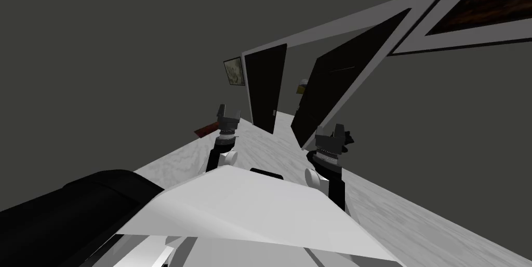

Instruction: Push the door open

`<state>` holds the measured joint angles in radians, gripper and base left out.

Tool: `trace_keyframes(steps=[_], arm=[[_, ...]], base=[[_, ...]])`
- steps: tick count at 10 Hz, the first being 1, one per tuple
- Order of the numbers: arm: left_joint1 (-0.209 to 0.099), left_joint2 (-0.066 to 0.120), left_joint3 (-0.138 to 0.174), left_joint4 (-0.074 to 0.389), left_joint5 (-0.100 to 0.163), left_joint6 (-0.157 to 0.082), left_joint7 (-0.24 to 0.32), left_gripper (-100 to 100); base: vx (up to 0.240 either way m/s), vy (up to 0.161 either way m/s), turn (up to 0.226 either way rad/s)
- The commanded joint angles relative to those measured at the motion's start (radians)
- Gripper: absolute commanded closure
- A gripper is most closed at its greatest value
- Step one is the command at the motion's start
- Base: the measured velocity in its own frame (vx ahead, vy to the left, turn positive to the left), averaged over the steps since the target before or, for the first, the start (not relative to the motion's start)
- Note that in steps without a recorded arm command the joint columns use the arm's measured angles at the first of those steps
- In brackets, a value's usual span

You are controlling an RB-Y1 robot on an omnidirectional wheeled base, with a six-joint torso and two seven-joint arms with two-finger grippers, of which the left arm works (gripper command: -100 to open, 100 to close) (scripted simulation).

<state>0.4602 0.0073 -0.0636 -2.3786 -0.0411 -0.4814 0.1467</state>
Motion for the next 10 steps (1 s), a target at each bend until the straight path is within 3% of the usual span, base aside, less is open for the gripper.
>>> trace_keyframes(steps=[1,8,10], arm=[[-0.010,0.007,-0.003,0.028,-0.001,-0.005,-0.001,-100],[-0.052,0.030,-0.013,0.150,-0.004,-0.026,-0.003,-100],[-0.072,0.038,-0.018,0.206,-0.006,-0.036,-0.005,-100]], base=[[0.005,0.054,0.005],[0.124,-0.011,-0.008],[0.104,0.006,-0.012]])
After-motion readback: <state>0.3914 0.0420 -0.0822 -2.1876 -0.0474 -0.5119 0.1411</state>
